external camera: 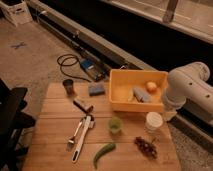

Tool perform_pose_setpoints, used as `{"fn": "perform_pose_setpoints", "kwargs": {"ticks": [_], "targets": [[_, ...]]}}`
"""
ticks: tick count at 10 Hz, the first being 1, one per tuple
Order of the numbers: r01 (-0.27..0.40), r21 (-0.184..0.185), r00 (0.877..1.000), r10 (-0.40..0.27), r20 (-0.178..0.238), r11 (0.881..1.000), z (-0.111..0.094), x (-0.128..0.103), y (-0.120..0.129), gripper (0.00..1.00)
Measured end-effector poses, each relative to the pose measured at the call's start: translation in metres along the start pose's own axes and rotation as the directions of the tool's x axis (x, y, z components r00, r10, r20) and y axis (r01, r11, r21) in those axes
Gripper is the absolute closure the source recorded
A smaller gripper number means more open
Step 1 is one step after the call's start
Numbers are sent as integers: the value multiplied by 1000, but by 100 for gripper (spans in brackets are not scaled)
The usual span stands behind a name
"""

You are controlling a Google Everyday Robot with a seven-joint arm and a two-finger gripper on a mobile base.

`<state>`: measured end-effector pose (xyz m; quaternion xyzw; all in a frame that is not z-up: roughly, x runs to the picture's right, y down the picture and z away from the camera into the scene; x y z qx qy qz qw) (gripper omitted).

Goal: Wipe tray with brush

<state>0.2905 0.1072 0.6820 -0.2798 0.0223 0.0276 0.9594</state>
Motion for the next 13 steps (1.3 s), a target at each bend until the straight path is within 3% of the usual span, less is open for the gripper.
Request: {"fn": "perform_pose_setpoints", "kwargs": {"ticks": [7,10,11,13], "targets": [[-16,4,1000,16,7,1000,-2,0,-4,35],[-35,-15,995,36,92,999,-13,-35,-15,35],[-55,-31,987,59,150,998,-17,-51,-16,35],[-86,-55,970,96,224,995,-24,-83,-15,35]]}}
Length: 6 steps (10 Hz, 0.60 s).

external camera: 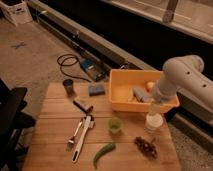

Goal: Wipe tray with brush

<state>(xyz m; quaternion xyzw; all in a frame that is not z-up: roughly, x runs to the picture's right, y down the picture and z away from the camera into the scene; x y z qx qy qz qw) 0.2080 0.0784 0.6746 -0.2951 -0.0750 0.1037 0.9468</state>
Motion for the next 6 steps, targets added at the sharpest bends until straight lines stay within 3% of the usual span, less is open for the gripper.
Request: {"fn": "perform_pose_setpoints", "kwargs": {"ticks": [2,4,6], "targets": [[-14,4,999,14,33,1000,3,-36,8,35],[-1,17,999,0,35,1000,8,-76,20,35],[24,59,1000,-25,13,998,10,-114,37,35]]}}
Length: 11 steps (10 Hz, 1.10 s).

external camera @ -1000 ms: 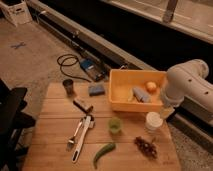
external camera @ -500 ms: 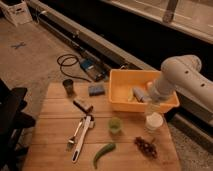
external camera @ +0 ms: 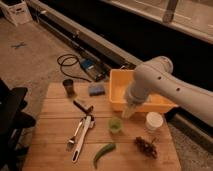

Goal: Wipe tray with brush

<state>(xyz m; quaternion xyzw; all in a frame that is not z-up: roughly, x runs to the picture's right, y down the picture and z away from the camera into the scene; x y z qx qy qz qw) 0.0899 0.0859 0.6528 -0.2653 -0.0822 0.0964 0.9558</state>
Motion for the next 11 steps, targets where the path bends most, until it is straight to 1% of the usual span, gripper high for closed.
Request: {"fn": "perform_pose_setpoints", "kwargs": {"ticks": [2,5,6,8,9,11], "targets": [[5,6,1000,-5,-2,1000,0,-5,3,35],[-1,8,1000,1,-2,1000,0,-5,2,35],[-9,14,1000,9,12,1000,-1,-9,1,35],[-24,12,999,24,44,1000,3,-29,3,35],[-30,4,998,30,61,1000,8,-44,6,35],[-44,-26,995,46,92,999,22,-75,16,35]]}}
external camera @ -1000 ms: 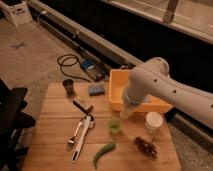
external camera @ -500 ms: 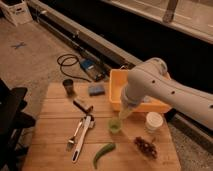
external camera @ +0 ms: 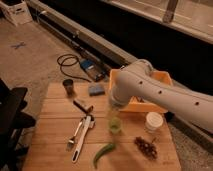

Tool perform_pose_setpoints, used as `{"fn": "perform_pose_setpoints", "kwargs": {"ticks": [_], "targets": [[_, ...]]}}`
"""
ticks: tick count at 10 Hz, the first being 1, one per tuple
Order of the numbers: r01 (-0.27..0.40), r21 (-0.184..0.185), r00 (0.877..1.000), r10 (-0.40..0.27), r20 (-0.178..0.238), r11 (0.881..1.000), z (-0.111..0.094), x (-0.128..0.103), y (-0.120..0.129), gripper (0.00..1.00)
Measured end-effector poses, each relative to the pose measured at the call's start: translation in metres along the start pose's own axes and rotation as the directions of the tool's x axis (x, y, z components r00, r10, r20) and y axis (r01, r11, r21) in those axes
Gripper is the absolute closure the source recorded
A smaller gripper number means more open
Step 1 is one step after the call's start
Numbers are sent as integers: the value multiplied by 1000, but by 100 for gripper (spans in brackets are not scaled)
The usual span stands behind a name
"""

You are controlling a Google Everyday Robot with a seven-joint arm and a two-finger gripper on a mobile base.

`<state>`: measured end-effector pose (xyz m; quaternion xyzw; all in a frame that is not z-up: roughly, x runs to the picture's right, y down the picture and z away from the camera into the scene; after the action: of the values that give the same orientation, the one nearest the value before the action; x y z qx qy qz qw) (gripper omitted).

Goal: Wipe tray with brush

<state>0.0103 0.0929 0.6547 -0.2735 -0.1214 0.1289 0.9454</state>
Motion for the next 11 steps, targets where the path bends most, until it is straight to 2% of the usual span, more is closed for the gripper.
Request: {"fn": "perform_pose_setpoints", "kwargs": {"ticks": [1,3,7,10,11], "targets": [[-6,-24,1000,6,11,1000,11,-13,9,35],[-8,-52,1000,8,8,999,27,-24,25,35],[22,-106,999,-25,-31,994,69,-39,51,35],[47,-171,996,-60,-71,984,103,-49,73,35],[44,-178,995,-59,-76,983,104,-47,74,35]]}}
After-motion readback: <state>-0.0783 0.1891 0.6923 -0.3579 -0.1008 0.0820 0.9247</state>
